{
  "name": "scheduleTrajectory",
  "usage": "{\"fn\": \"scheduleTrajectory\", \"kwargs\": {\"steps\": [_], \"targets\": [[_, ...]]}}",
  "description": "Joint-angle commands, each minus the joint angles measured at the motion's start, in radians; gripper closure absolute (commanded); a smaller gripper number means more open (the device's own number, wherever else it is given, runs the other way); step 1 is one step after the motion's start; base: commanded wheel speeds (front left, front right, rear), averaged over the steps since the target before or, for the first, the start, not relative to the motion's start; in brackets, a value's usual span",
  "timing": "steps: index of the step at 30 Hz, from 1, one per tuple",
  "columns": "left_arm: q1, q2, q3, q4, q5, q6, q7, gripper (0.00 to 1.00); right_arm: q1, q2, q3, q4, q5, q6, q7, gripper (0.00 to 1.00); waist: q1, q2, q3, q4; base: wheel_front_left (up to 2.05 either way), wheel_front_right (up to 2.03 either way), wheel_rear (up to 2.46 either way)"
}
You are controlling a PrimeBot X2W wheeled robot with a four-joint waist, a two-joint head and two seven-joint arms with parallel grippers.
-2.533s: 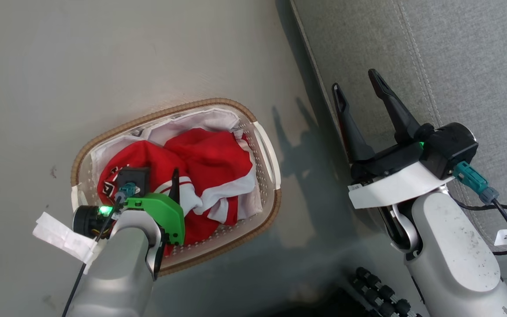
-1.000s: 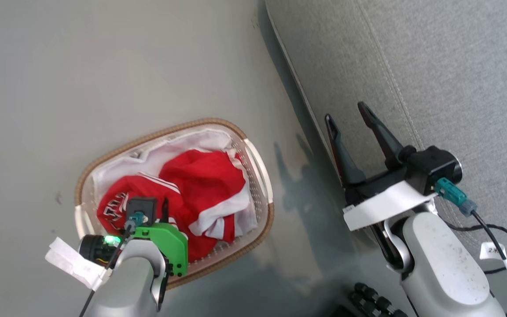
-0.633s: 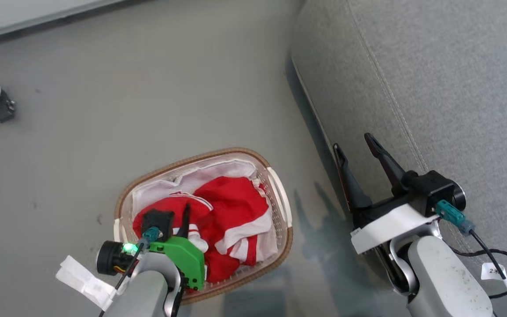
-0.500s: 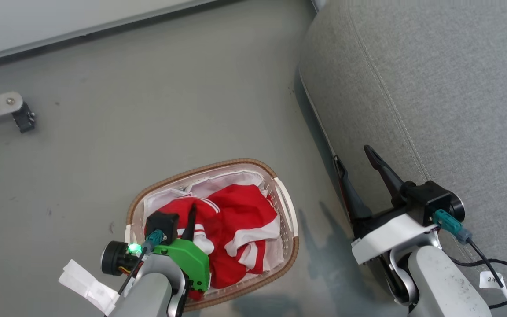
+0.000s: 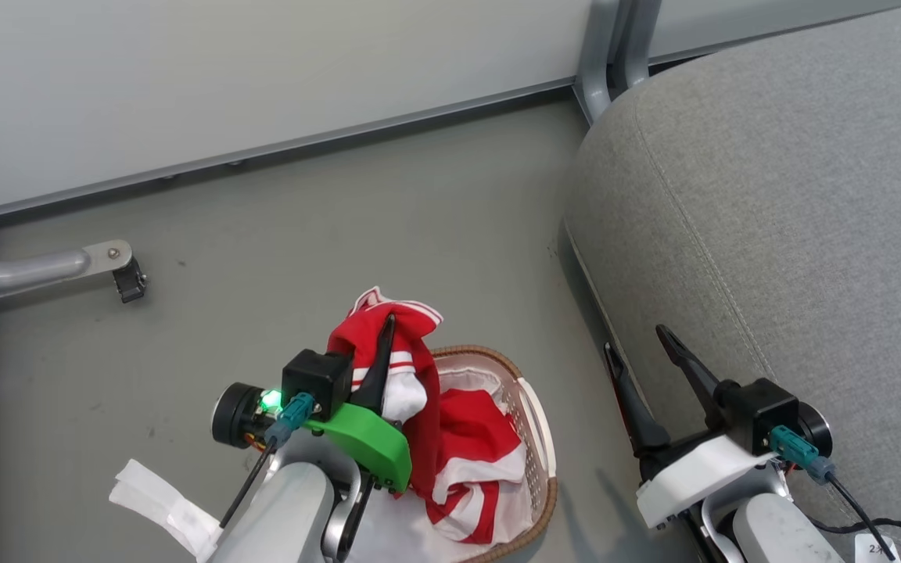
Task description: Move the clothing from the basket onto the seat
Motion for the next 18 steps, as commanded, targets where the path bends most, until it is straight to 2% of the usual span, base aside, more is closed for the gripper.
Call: {"fn": "scheduleTrajectory", "kwargs": {"steps": [1, 11, 18], "targets": [[0.020, 0.002, -0.002, -0.028, 0.001, -0.003, -0.001, 1.00, 0.023, -0.003, -0.002, 0.003, -0.009, -0.001, -0.004, 0.00, 0.0001, 0.0000, -0.050, 0.023, 0.00, 0.00, 0.00], [-0.034, 0.002, -0.035, -0.218, -0.037, -0.006, -0.001, 1.00, 0.062, -0.003, 0.009, 0.012, -0.016, -0.001, -0.004, 0.00, 0.0001, 0.0000, -0.111, 0.026, 0.00, 0.00, 0.00], [-0.096, 0.002, -0.078, -0.281, -0.069, 0.009, -0.001, 1.00, 0.086, -0.002, 0.017, 0.013, -0.020, -0.001, -0.004, 0.00, 0.0001, 0.0000, -0.142, 0.028, 0.00, 0.00, 0.00]]}}
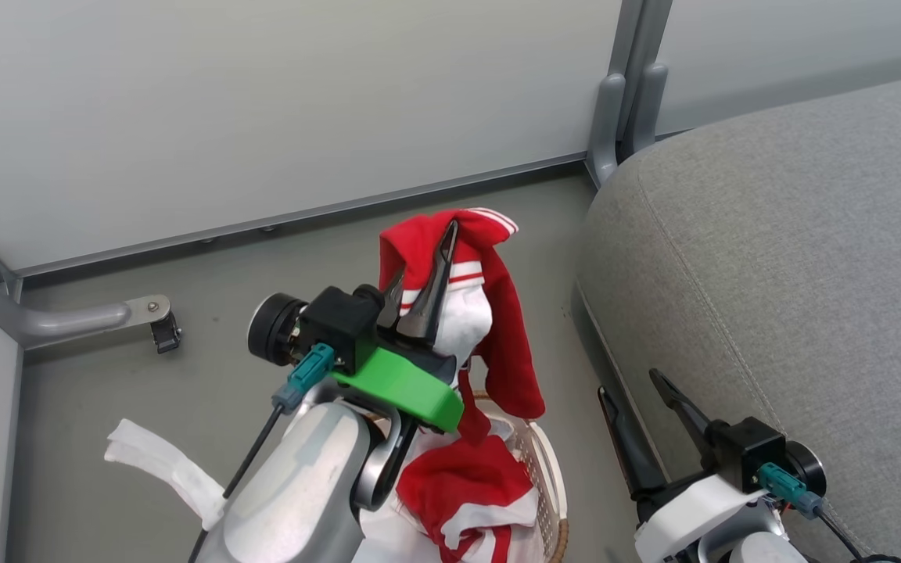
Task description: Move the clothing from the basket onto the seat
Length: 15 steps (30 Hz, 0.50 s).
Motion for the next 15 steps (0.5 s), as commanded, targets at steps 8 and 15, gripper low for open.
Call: {"fn": "scheduleTrajectory", "kwargs": {"steps": [8, 15], "targets": [[-0.045, 0.003, -0.040, -0.013, -0.039, 0.027, -0.001, 1.00, -0.012, -0.018, 0.053, 0.001, -0.014, -0.001, -0.004, 0.00, 0.0001, -0.0001, -0.006, 0.004, 0.00, 0.00, 0.00], [-0.050, 0.003, -0.069, -0.014, -0.056, 0.033, -0.001, 1.00, -0.118, -0.063, 0.143, 0.022, -0.030, -0.001, -0.004, 0.00, 0.0001, -0.0001, 0.004, 0.019, 0.00, 0.00, 0.00]]}}
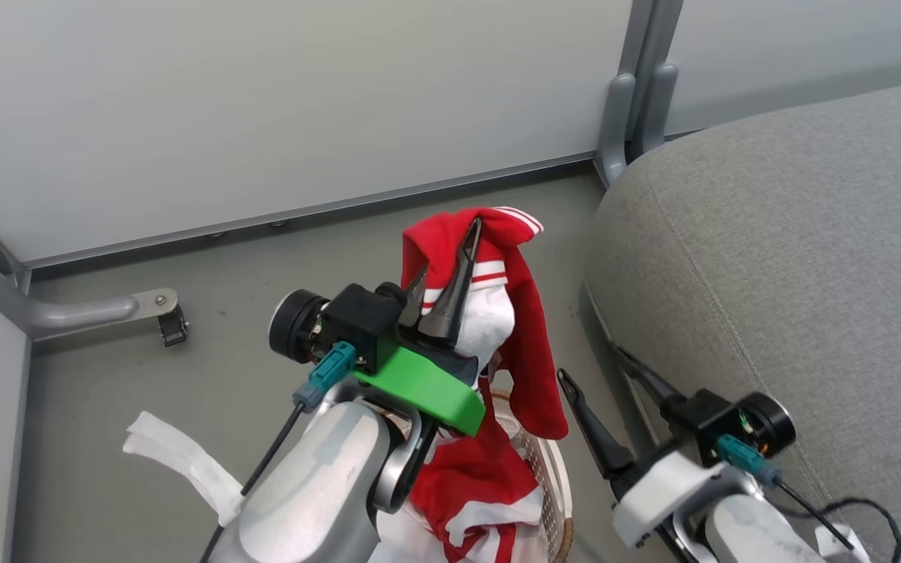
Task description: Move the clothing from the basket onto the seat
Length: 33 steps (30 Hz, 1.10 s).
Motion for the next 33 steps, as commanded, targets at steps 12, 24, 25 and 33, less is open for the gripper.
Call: {"fn": "scheduleTrajectory", "kwargs": {"steps": [12, 24, 25, 33], "targets": [[-0.042, 0.002, -0.105, -0.028, -0.053, 0.005, -0.001, 1.00, -0.233, -0.008, 0.139, 0.164, -0.028, -0.001, -0.004, 0.00, 0.0001, 0.0000, 0.014, 0.086, 0.00, 0.00, 0.00], [-0.051, 0.002, -0.122, -0.027, -0.074, 0.031, -0.001, 1.00, -0.256, 0.018, 0.175, 0.250, 0.023, -0.001, -0.005, 1.00, 0.0001, 0.0000, 0.041, 0.126, 0.00, 0.00, 0.00], [-0.050, 0.002, -0.116, -0.024, -0.071, 0.032, -0.001, 1.00, -0.251, 0.016, 0.172, 0.240, 0.030, -0.001, -0.005, 1.00, 0.0001, 0.0000, 0.043, 0.121, 0.00, 0.00, 0.00], [-0.027, 0.002, -0.084, 0.007, -0.040, 0.043, -0.001, 0.00, -0.196, 0.005, 0.129, 0.164, 0.061, -0.001, -0.005, 1.00, 0.0001, 0.0000, 0.051, 0.067, 0.00, 0.00, 0.00]]}}
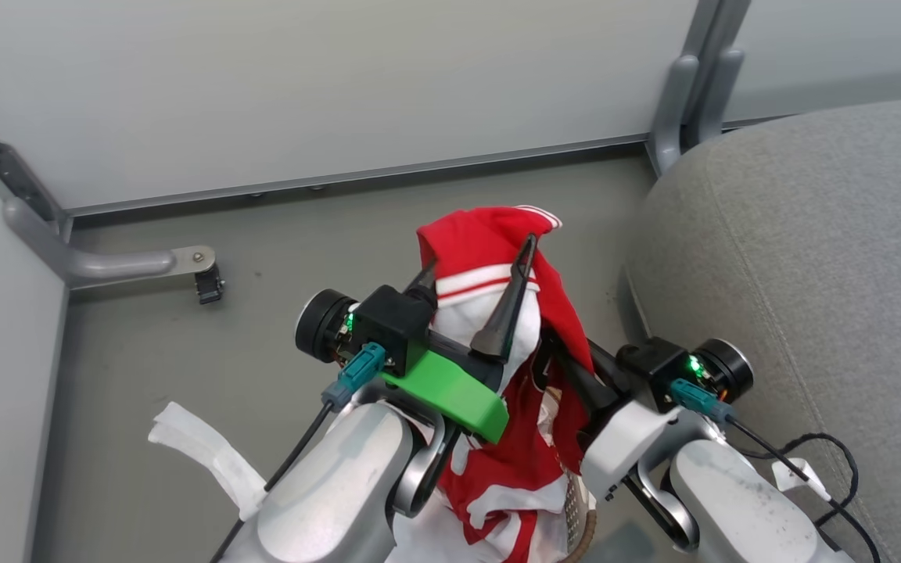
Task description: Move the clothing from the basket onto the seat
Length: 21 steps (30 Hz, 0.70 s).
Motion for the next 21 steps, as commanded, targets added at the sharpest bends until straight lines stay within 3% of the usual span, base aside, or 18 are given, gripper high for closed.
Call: {"fn": "scheduleTrajectory", "kwargs": {"steps": [1, 7, 21], "targets": [[0.011, 0.002, 0.008, 0.005, 0.012, 0.005, -0.001, 0.00, 0.026, -0.002, -0.013, -0.012, 0.010, -0.001, -0.005, 1.00, 0.0000, 0.0000, 0.004, -0.028, 0.00, 0.00, 0.00], [0.027, 0.002, 0.047, 0.049, 0.050, -0.002, -0.001, 0.00, 0.077, 0.011, -0.073, -0.074, 0.032, -0.001, -0.005, 1.00, 0.0000, 0.0000, 0.023, -0.129, 0.00, 0.00, 0.00], [0.095, 0.003, 0.153, 0.103, 0.124, -0.050, -0.001, 0.00, 0.153, 0.047, -0.222, -0.197, 0.049, -0.001, -0.005, 1.00, 0.0000, 0.0000, 0.039, -0.449, 0.00, 0.00, 0.00]]}}
